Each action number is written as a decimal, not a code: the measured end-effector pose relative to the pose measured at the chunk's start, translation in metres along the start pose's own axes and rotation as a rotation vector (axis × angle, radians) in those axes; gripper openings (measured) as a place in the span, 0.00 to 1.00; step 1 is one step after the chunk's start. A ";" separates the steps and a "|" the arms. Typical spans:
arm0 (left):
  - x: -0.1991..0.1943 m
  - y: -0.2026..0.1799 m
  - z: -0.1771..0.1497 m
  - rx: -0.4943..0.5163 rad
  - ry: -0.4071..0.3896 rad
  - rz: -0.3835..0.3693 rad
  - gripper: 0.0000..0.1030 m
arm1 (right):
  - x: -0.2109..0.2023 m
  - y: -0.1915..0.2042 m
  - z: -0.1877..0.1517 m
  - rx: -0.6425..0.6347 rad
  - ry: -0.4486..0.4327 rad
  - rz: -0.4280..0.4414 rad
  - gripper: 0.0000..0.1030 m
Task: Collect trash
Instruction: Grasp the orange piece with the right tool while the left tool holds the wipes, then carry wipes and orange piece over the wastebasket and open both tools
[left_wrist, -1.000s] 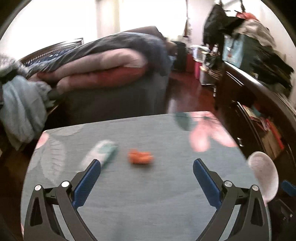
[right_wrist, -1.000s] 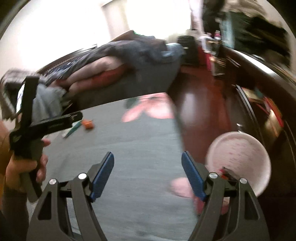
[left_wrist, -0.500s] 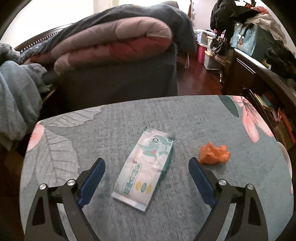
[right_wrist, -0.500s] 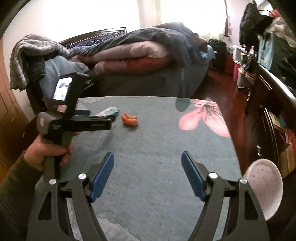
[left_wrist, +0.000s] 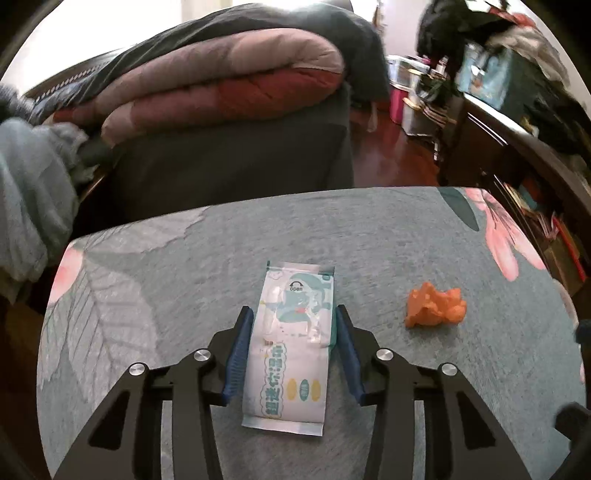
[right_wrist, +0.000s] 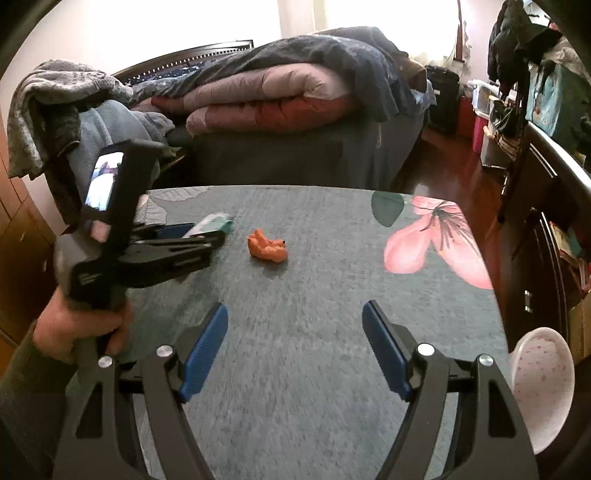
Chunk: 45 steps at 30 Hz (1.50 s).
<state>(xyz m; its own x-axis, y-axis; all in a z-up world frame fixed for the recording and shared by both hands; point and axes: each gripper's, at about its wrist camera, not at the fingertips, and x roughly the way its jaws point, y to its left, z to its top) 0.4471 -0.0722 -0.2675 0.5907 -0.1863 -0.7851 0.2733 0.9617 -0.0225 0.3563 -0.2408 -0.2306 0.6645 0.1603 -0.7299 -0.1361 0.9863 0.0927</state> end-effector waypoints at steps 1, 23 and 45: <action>-0.005 0.007 -0.002 -0.023 -0.004 0.001 0.43 | 0.007 0.002 0.004 -0.001 0.006 0.001 0.74; -0.068 0.064 -0.014 -0.135 -0.095 0.040 0.44 | 0.118 0.043 0.048 -0.059 0.097 -0.054 0.37; -0.157 -0.067 -0.035 -0.033 -0.187 -0.139 0.44 | -0.087 -0.028 -0.044 0.091 -0.124 -0.056 0.37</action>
<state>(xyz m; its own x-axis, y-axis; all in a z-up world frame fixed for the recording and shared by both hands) 0.3098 -0.1000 -0.1646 0.6800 -0.3488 -0.6449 0.3392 0.9295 -0.1451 0.2700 -0.2845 -0.1995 0.7553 0.1027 -0.6473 -0.0329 0.9923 0.1192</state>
